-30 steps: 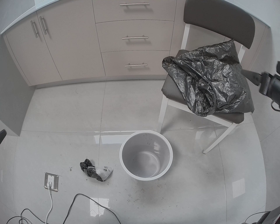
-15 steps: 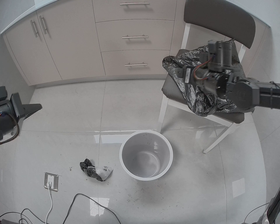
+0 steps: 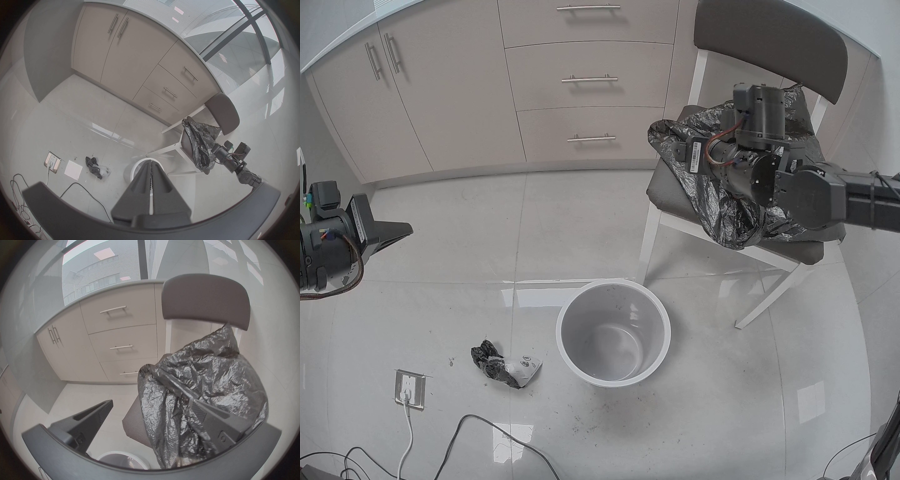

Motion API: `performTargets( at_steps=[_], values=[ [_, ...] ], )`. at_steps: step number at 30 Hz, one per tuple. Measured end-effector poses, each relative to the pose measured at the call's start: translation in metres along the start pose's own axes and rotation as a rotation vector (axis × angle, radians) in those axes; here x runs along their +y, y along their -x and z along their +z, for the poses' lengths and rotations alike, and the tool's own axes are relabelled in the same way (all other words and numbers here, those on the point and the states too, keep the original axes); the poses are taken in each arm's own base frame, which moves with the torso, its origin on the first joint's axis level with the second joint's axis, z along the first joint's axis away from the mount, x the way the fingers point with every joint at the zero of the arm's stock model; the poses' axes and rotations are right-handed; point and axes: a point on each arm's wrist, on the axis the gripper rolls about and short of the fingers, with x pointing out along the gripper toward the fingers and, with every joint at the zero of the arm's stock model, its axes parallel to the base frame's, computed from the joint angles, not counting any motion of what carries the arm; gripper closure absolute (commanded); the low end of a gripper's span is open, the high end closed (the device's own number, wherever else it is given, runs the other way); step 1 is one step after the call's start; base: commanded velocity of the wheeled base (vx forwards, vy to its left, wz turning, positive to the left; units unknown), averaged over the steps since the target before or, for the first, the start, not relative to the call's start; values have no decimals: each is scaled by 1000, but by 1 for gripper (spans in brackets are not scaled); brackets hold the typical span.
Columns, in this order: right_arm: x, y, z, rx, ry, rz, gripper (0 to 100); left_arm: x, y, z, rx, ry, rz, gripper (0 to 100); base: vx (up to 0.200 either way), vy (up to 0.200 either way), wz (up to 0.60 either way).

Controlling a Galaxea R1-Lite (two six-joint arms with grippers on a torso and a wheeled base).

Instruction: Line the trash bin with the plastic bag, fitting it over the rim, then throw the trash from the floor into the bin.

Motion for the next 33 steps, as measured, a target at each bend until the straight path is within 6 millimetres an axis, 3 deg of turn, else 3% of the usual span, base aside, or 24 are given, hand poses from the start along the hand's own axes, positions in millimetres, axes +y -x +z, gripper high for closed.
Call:
performTargets(
  at_steps=[7,16,25,33],
  values=[
    [-19,16,9,14,24,-71,0,-2,2,0,-1,-3,-11,100,0,0,0],
    [-45,19,-28,111,40,-133,0,-2,-1,-1,6,-2,-8,100,0,0,0],
    [-70,13,-40,106,18,-191,0,-1,-6,0,11,-2,-6,100,0,0,0],
    [-77,17,-53,148,31,-208,0,0,-11,-1,20,2,3,100,0,0,0]
  ],
)
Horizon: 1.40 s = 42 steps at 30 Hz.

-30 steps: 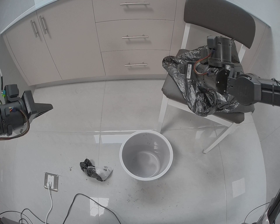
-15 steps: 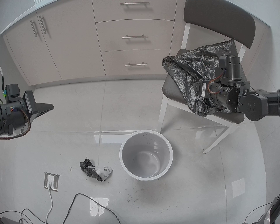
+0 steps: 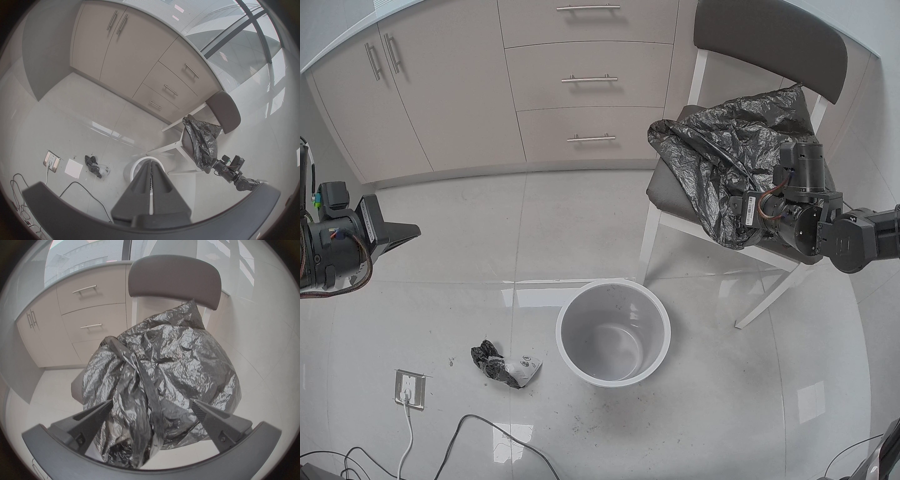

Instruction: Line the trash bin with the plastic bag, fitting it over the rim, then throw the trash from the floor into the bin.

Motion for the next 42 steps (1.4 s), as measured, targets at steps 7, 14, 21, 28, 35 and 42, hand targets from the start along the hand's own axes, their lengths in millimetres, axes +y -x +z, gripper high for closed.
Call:
performTargets(
  at_steps=[7,14,21,28,35,42],
  values=[
    [0,-4,-10,22,5,-5,0,1,-4,0,8,8,4,100,0,0,0],
    [7,-18,-12,-25,-47,-9,100,0,-7,3,-15,5,-12,100,0,0,0],
    [9,-25,-19,-10,-101,-18,100,-1,-8,6,-28,0,-39,100,0,0,0],
    [5,-15,-5,-41,-159,-10,100,-3,-12,8,-42,-10,-86,100,0,0,0],
    [15,25,12,-1,-130,90,100,-7,-22,1,-14,-40,-161,100,0,0,0],
    [43,84,27,40,-83,280,100,-18,-32,-16,51,-178,-241,100,0,0,0]
  ],
)
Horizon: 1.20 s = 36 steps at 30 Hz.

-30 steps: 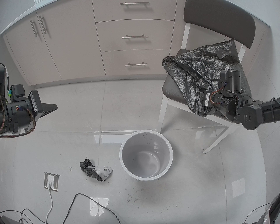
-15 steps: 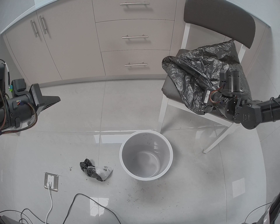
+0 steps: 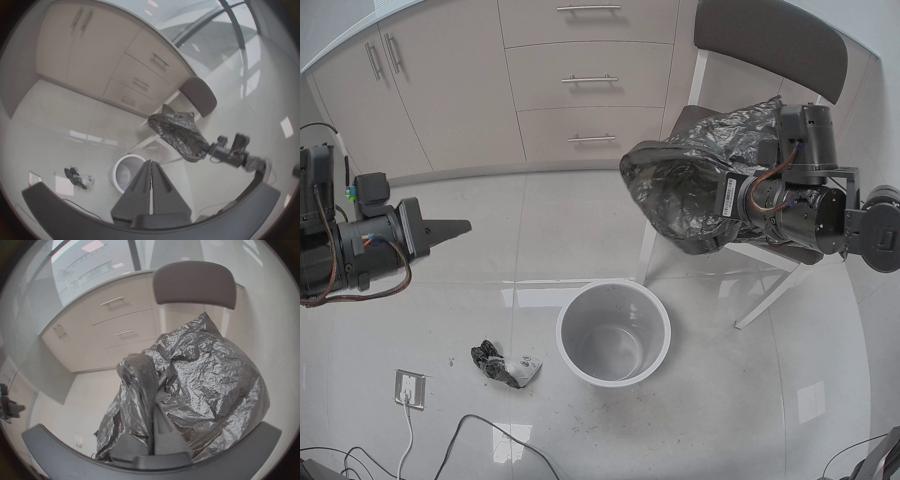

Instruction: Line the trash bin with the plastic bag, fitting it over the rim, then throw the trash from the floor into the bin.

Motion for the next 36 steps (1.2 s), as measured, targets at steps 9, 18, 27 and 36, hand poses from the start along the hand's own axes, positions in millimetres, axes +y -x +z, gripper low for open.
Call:
performTargets(
  at_steps=[9,18,27,36],
  values=[
    [32,44,9,6,9,154,100,3,-30,-24,90,-339,-51,100,0,0,0],
    [41,63,34,-63,-37,217,100,-1,-49,-57,165,-364,-122,100,0,0,0],
    [44,68,50,-109,-70,235,100,-22,-51,-84,198,-393,-84,0,0,0,0],
    [49,75,54,-120,-99,264,100,-23,-64,-90,194,-391,-62,0,0,0,0]
  ],
)
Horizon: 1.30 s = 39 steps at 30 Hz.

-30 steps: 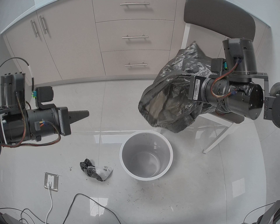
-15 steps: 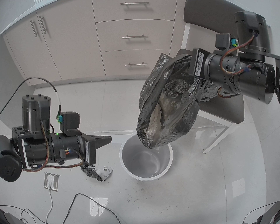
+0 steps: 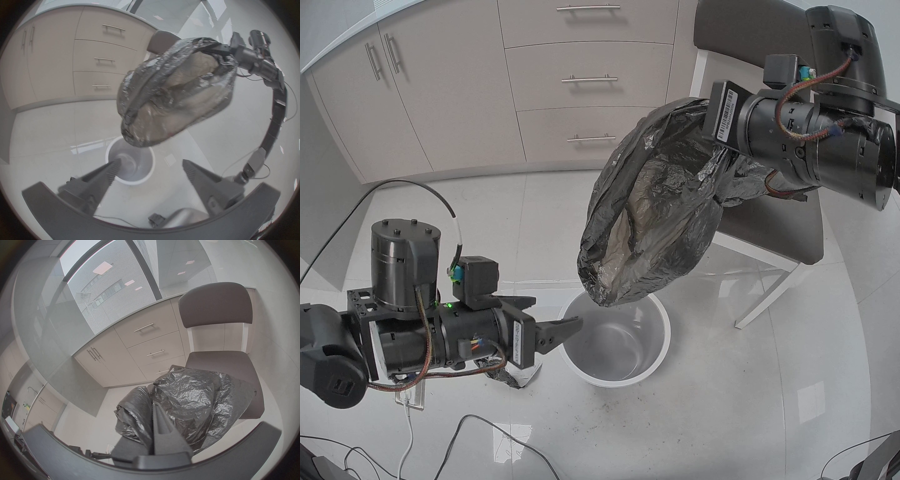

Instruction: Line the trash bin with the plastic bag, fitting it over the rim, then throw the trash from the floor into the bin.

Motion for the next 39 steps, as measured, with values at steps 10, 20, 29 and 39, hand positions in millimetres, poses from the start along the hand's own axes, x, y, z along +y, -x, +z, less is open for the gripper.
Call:
performTargets(
  at_steps=[10,20,29,39],
  values=[
    [13,14,10,-27,-28,58,100,22,-48,-4,-157,14,153,0,0,0,0],
    [22,38,17,-39,-55,128,100,27,-88,-20,-208,69,242,0,0,0,0],
    [25,55,14,-24,-60,171,100,20,-101,-24,-265,122,259,0,0,0,0],
    [25,53,13,-20,-58,165,100,8,-87,-17,-307,195,220,0,0,0,0]
  ],
)
